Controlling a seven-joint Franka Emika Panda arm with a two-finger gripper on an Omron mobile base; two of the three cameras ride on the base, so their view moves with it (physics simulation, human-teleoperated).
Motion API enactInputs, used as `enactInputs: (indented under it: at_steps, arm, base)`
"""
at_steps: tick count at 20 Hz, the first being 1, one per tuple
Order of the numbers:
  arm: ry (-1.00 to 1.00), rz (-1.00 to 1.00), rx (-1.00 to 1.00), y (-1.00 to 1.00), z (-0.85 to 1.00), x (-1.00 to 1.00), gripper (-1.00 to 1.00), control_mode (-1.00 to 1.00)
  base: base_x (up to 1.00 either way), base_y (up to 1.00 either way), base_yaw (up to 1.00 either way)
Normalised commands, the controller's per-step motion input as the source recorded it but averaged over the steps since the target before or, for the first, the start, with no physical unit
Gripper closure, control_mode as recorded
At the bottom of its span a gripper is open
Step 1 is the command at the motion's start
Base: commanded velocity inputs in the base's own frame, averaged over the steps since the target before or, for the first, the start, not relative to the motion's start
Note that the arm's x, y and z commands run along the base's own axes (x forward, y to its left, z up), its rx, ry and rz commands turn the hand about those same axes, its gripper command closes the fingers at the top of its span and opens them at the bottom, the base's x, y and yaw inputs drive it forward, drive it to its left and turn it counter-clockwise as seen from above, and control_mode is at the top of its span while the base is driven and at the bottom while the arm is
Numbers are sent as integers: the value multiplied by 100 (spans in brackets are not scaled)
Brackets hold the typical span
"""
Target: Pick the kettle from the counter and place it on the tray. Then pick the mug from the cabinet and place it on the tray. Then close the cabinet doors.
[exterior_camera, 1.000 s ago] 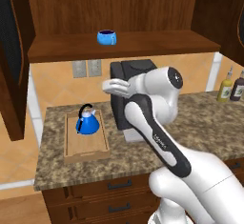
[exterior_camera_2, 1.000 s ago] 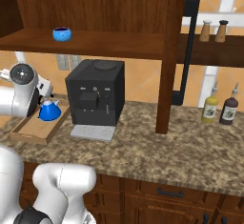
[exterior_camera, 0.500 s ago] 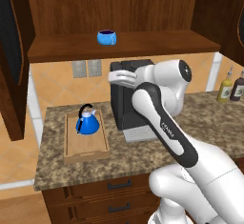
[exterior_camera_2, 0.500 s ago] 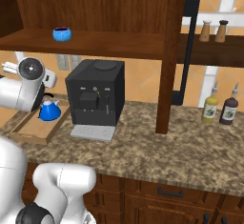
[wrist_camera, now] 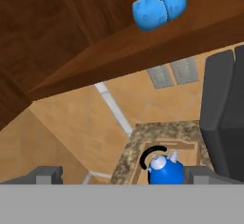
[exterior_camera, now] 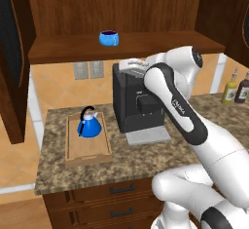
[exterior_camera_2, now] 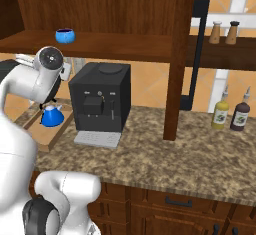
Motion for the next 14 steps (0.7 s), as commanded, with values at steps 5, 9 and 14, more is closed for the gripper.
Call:
enactInputs:
  at_steps: [5, 9, 14]
  arm:
    - [0, 6, -1, -3, 36, 43, -100, -100]
    - [0, 6, -6, 0, 42, 33, -100, -100]
    - [3, 2, -12, 0, 17, 18, -100, -100]
  base:
    - [0, 0, 0]
    - [0, 0, 0]
    - [0, 0, 0]
